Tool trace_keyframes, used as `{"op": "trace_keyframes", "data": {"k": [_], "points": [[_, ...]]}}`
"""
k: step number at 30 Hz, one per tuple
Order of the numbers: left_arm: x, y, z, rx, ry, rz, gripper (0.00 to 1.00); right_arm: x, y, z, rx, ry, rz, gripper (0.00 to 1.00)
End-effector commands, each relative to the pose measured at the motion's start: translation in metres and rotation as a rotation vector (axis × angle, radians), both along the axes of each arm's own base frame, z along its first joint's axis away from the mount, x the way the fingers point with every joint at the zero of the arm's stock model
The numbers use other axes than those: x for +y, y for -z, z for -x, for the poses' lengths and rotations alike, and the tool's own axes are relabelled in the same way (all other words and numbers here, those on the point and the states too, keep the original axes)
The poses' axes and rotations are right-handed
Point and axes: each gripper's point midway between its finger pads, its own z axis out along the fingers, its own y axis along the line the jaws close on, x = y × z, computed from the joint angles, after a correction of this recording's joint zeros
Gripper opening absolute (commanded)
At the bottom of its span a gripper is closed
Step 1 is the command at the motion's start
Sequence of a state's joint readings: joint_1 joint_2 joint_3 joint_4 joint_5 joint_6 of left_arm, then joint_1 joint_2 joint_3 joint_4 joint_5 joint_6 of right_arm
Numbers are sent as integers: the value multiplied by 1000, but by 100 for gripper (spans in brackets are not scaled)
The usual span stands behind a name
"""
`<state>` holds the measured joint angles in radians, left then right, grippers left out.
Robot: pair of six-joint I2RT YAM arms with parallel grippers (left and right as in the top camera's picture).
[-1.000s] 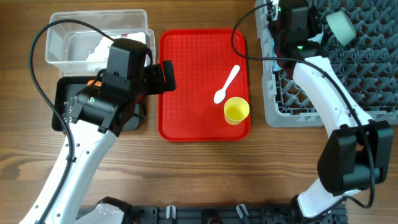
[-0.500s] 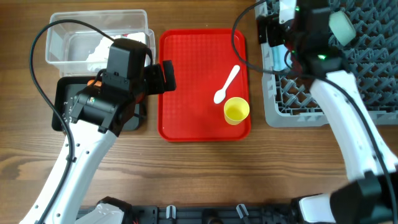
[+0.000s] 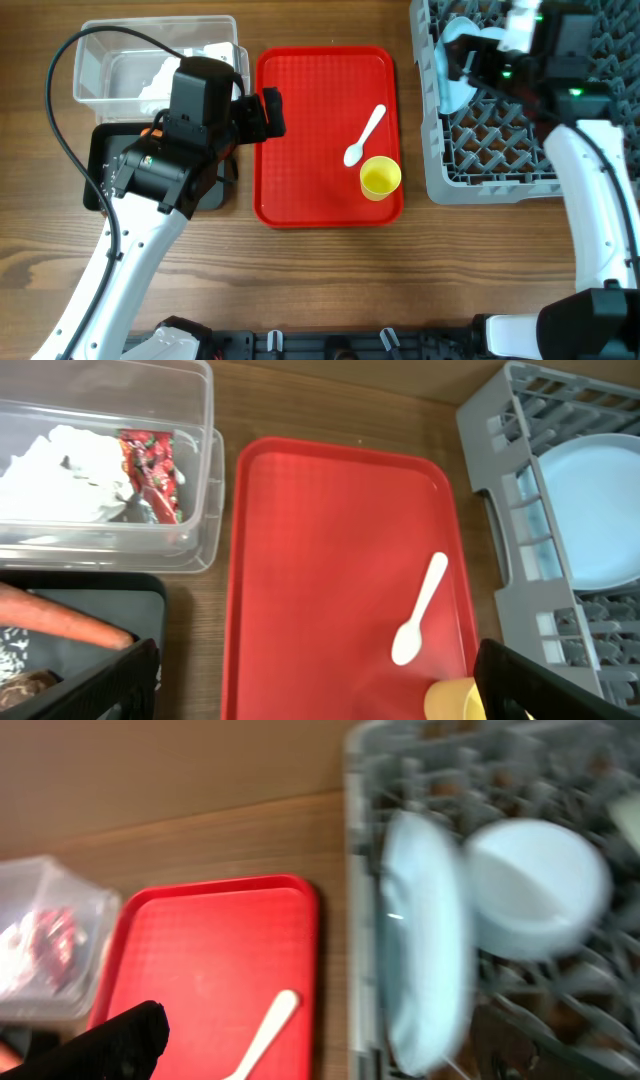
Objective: Sort waste into correct bins and load items into the dishwasher rack
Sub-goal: 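Stand the blue plate upright in the rack and open the right gripper, then grasp the yellow cup on the red tray with the left gripper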
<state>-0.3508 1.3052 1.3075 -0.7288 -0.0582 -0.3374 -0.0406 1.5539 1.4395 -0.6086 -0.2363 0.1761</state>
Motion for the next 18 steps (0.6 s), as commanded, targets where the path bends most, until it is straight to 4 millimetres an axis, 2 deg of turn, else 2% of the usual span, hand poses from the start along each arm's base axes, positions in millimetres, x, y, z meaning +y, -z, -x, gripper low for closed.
{"op": "trace_keyframes", "data": {"k": [1, 3, 4, 7, 10, 11, 16, 18], "points": [[-26, 0, 7, 34, 124, 92, 100, -32, -5, -1, 0, 106, -70, 100], [-41, 9, 9, 75, 182, 131, 100, -44, -10, -3, -21, 145, -95, 100], [-49, 24, 8, 121, 203, 128, 100, -53, -14, -5, -38, 177, -109, 100], [-77, 70, 4, 230, 267, 90, 100, -58, -18, -8, -58, 184, -106, 100], [-136, 109, 13, 265, 552, 82, 100, -58, -16, -7, -50, 181, -101, 100], [-147, 119, 14, 271, 583, 76, 100, -58, -15, -6, -46, 181, -101, 100], [-171, 181, 15, 347, 643, 5, 100, -57, -12, -4, -30, 182, -102, 100], [-173, 196, 17, 377, 647, -4, 100, -57, -11, -3, -27, 182, -103, 100]]}}
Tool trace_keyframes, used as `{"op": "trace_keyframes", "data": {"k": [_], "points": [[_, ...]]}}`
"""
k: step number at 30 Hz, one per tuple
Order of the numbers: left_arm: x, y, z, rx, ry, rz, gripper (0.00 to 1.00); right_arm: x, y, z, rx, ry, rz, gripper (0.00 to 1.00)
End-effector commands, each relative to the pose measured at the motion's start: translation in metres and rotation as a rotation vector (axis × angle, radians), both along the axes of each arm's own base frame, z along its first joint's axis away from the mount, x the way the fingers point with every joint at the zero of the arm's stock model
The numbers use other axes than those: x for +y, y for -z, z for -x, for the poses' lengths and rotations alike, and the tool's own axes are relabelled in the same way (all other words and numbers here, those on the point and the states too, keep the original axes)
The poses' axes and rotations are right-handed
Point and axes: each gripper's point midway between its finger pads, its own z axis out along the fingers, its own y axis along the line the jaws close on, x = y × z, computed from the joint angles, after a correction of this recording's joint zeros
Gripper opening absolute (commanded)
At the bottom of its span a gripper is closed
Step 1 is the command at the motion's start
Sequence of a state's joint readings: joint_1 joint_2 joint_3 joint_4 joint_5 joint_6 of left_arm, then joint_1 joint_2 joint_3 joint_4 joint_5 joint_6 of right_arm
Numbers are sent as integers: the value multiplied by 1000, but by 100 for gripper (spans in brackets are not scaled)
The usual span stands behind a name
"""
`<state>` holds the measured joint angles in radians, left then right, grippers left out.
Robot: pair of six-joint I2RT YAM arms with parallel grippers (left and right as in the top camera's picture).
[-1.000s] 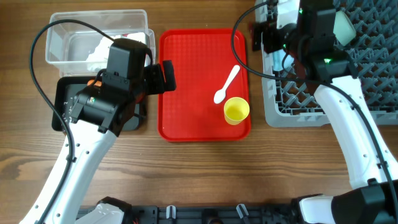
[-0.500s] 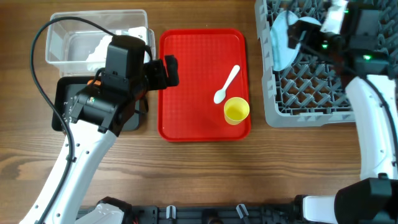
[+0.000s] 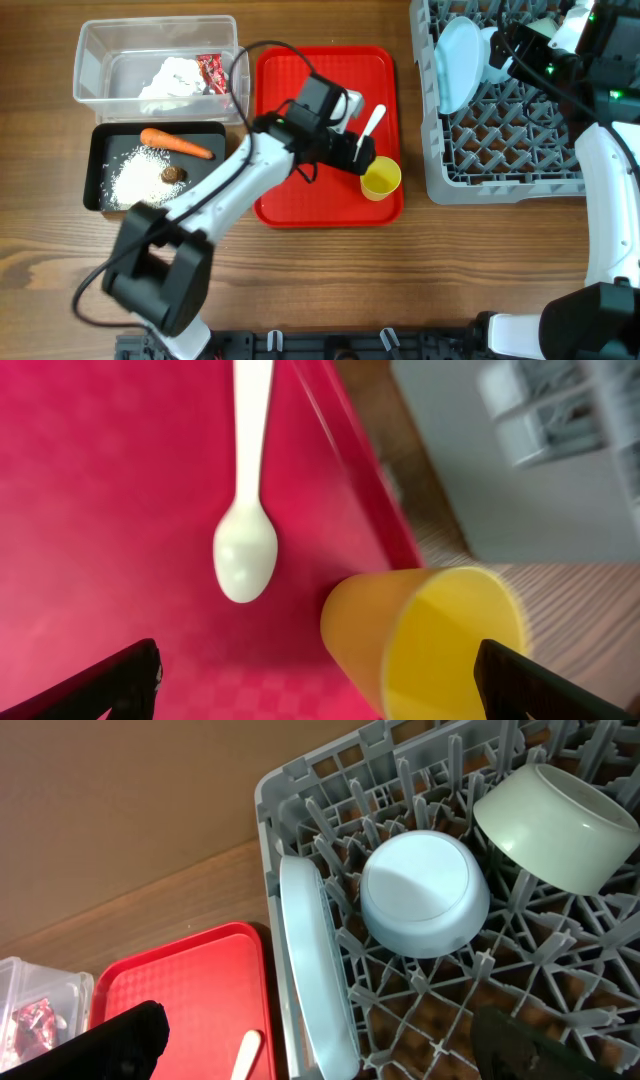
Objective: Sort waste into correct bins and load items into the dishwasher rack
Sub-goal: 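Grasp the yellow cup on the red tray with the left gripper, then hold the yellow cup up and grasp it with the right gripper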
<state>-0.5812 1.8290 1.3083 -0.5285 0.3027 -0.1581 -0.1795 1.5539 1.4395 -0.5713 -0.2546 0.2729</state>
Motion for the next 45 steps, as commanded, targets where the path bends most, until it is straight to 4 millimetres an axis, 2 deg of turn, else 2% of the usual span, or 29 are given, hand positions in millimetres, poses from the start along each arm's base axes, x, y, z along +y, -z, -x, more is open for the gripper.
{"op": "trace_keyframes", "data": {"k": [1, 3, 6, 8, 9, 13, 15, 22, 24, 27, 33, 35, 39, 42, 45], "points": [[-4, 27, 5, 38, 55, -26, 100, 3, -3, 2, -2, -4, -21, 100], [-4, 28, 5, 41, 55, -28, 98, 3, -2, 3, 3, -4, -22, 100], [-6, 28, 10, 62, 67, -15, 81, 3, -1, 3, 6, -3, -23, 100], [-8, 29, 18, 100, 81, -2, 58, 3, -1, 3, 8, -3, -23, 100], [-8, 30, 21, 108, 82, -9, 41, 3, 0, 3, 9, -3, -24, 100], [-10, 29, 19, 100, 79, -1, 8, 4, 1, 5, 18, -3, -25, 100], [-11, 28, 17, 114, 44, 12, 4, 4, 2, 6, 24, -3, -26, 100], [-14, 25, 18, 137, 32, 43, 4, 4, 6, 8, 41, -4, -29, 100], [-15, 15, 15, 154, 14, 86, 4, 5, 6, 9, 46, -4, -31, 100], [-5, -21, -2, 161, -29, 212, 4, 18, 6, 12, 47, -76, -65, 100], [38, -104, -31, 150, -1, 584, 4, 75, -14, 24, -38, -417, -207, 100], [51, -126, -37, 124, 47, 693, 4, 94, -20, 30, -82, -528, -256, 100], [67, -160, -42, 33, 164, 829, 4, 149, -33, 43, -227, -817, -368, 100], [67, -167, -40, 8, 205, 855, 4, 188, -37, 57, -312, -1008, -417, 100], [66, -168, -40, 9, 206, 855, 4, 211, -32, 61, -314, -1070, -438, 100]]}}
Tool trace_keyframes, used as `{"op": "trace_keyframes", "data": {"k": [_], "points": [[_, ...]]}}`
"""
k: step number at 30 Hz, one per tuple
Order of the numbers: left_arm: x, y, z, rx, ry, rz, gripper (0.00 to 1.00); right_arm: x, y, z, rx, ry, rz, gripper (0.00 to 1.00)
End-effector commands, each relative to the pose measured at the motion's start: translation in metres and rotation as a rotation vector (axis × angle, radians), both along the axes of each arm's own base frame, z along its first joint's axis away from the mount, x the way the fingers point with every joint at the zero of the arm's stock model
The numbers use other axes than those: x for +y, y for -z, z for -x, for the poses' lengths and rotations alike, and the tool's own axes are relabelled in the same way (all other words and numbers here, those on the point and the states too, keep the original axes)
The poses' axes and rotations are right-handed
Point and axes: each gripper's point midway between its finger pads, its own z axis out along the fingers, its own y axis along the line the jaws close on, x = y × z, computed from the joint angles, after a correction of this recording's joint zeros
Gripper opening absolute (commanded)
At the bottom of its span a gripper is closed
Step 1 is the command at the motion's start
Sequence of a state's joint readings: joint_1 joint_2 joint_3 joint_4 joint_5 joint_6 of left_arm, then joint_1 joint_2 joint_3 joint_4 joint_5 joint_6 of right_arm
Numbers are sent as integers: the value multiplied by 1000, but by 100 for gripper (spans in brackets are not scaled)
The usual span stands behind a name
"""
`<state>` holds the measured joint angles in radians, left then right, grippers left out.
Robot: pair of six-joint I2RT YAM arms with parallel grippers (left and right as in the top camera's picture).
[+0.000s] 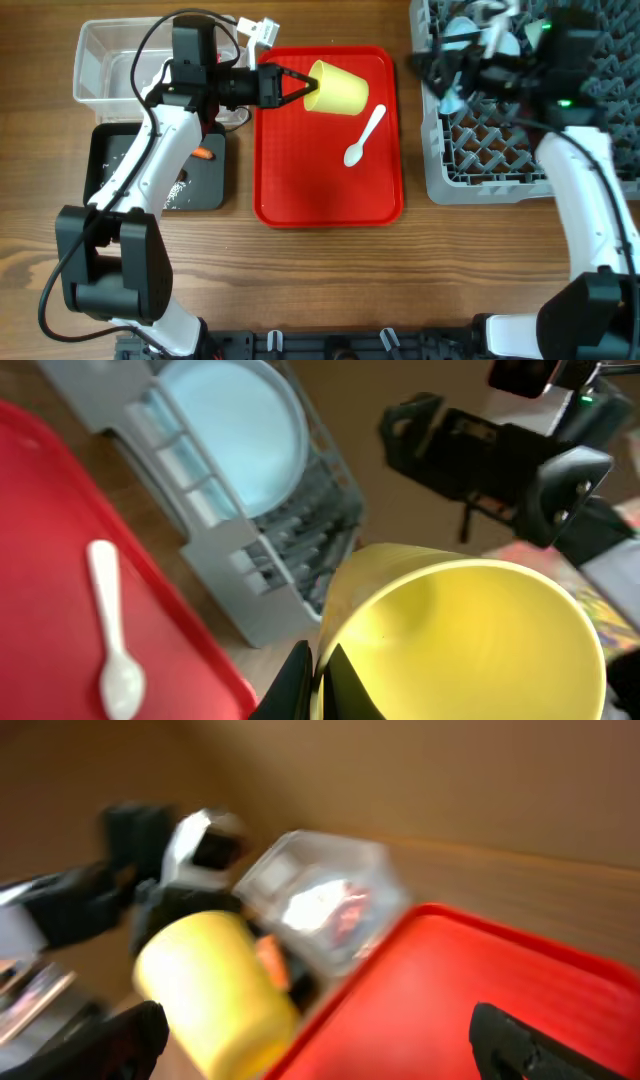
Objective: Sort waste into correct bins and load items into the dishwasher rack
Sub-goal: 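Hold the yellow cup up and grasp it with the right gripper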
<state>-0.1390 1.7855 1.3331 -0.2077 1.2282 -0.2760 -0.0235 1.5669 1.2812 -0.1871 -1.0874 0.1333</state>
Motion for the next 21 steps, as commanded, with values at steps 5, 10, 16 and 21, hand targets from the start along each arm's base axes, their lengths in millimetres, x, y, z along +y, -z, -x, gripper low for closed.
{"op": "trace_keyframes", "data": {"k": [5, 10, 16, 21], "points": [[-4, -32, 16, -77, 110, 92, 4, 66, 13, 34, 5, -302, -84, 97], [-5, -48, 12, -138, 123, 124, 4, 79, 15, 40, 2, -343, -85, 95], [0, -57, 5, -177, 105, 134, 4, 81, 13, 46, -17, -378, -95, 93], [1, -57, 4, -170, 102, 134, 4, 87, 11, 48, -35, -394, -94, 91]]}}
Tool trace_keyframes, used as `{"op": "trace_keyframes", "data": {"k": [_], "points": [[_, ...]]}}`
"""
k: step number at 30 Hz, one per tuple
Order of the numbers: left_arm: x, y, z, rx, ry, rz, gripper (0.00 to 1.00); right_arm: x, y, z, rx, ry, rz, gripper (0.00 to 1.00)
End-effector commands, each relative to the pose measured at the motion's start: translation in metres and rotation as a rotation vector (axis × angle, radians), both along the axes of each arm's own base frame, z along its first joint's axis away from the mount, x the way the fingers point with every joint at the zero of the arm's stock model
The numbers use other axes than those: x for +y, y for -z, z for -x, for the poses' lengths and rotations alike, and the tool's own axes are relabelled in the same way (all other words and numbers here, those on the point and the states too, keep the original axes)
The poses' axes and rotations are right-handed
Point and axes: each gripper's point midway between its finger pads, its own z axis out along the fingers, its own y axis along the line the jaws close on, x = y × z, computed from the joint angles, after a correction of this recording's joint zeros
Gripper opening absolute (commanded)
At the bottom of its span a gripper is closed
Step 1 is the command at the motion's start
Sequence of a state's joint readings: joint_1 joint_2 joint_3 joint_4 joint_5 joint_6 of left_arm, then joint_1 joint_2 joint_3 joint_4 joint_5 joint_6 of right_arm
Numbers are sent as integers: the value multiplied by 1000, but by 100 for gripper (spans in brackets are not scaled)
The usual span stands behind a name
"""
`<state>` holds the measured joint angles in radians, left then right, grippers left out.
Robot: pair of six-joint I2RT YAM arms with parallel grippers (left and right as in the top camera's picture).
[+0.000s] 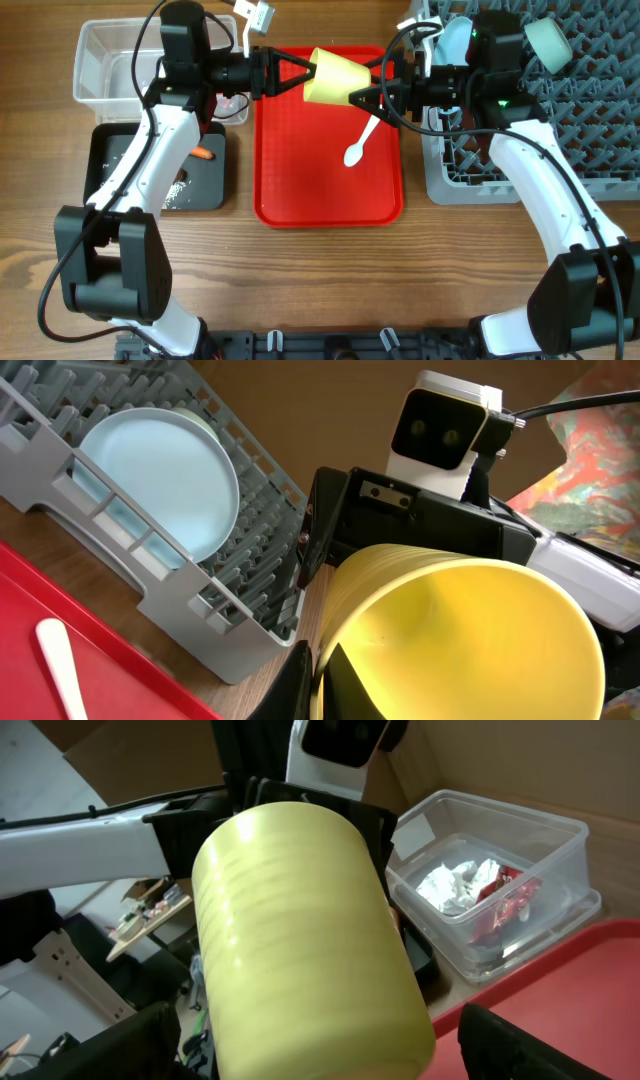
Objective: Sort waste into correct bins and load items into the dishwasher rack
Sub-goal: 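Hold the yellow cup up and grasp it with the right gripper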
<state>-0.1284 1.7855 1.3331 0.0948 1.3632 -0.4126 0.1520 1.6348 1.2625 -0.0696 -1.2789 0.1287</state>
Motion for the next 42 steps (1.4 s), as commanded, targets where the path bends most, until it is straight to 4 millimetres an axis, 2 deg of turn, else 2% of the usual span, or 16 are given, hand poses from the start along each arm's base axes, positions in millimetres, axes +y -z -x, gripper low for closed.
{"op": "trace_keyframes", "data": {"k": [1, 9, 14, 19, 25, 30, 36, 39, 42], "points": [[3, -15, 4, -15, 13, 14, 4, 10, 6, 8, -5, -55, -9, 89], [3, -15, 4, -17, 10, 13, 4, 21, 12, 11, -4, -77, -3, 80], [3, -15, 4, -17, 10, 13, 4, 21, 8, 9, -31, -77, -11, 65], [3, -14, 4, -17, 10, 13, 4, 21, 6, 8, -45, -76, -13, 59], [3, -15, 4, -17, 10, 13, 4, 21, 2, 6, -79, -75, -18, 58], [3, -14, 4, -12, 10, 12, 4, 21, -4, 4, -110, -72, -30, 72], [3, -14, 4, -10, 10, 12, 4, 21, -8, 3, -132, -72, -36, 75], [3, -14, 4, -10, 10, 12, 4, 21, -8, 3, -134, -72, -36, 73], [3, -14, 4, -10, 10, 12, 4, 21, -8, 3, -137, -72, -36, 57]]}}
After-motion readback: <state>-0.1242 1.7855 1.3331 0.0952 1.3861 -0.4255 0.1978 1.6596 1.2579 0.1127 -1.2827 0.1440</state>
